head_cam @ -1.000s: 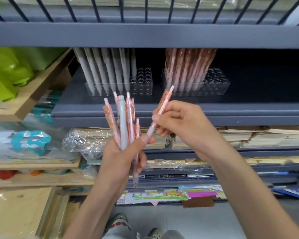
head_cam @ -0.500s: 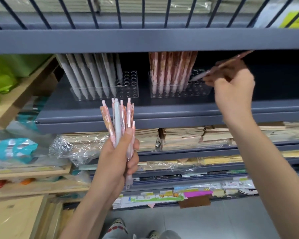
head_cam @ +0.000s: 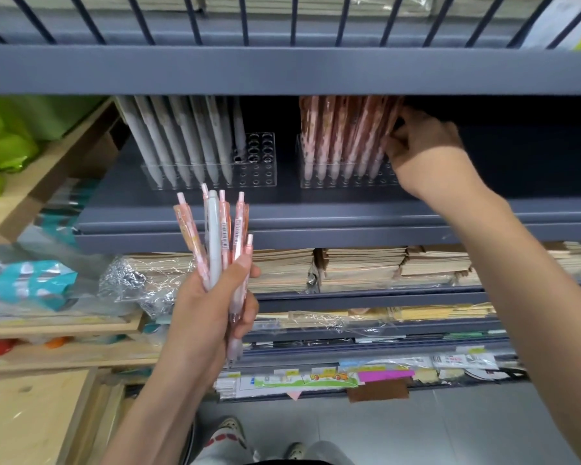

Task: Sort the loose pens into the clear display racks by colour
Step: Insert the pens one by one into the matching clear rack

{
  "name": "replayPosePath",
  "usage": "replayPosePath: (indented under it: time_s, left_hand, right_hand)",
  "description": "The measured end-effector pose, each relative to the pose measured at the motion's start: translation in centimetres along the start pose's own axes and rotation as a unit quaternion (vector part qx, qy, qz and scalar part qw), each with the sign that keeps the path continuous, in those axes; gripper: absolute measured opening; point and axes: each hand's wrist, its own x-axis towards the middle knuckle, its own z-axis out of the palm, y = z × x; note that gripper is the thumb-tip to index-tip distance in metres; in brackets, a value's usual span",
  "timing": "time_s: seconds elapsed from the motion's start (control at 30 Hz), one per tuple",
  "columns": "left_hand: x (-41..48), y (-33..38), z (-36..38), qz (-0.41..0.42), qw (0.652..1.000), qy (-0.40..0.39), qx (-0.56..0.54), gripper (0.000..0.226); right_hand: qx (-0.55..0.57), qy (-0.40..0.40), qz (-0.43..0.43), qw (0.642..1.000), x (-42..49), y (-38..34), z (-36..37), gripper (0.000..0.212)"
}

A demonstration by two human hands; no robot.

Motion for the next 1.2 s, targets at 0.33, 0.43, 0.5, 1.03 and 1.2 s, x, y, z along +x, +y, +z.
replayPosePath:
  time_s: [0.33,0.43,0.5,1.03,1.2]
  left_hand:
    - [-0.2,0.5,0.2,0.008,1.0,-0.022,-0.02,0.019]
    - [-0.5,0.5,0.3,0.012,0.999,-0.039,-0.006,0.021]
    - [-0.6,0.6,0.5,0.018,0.998,-0.058,0.004,0.02]
    - [-0.7,0.6,-1.2,0.018,0.998,-0.06,0.015,0.015]
    - [0.4,0.8,-0.8,0.019,0.998,-0.065,-0.003,0.008]
  right_hand:
    - [0.313,0.076,0.026,0.946,-6.5,-2.0,-0.4,0.013]
    - [0.386,-0.129,-0.034,0.913,-9.0,-4.8,0.4,0.009]
    - [0.381,-0.214,-0.071,0.897,-9.9,-6.1,1.1,0.007]
    - [0.52,-0.142,-0.031,0.842,-9.3,-7.0,2.3,0.006]
    - [0.514,-0.222,0.024,0.828,-11.5,-7.6,3.7,0.016]
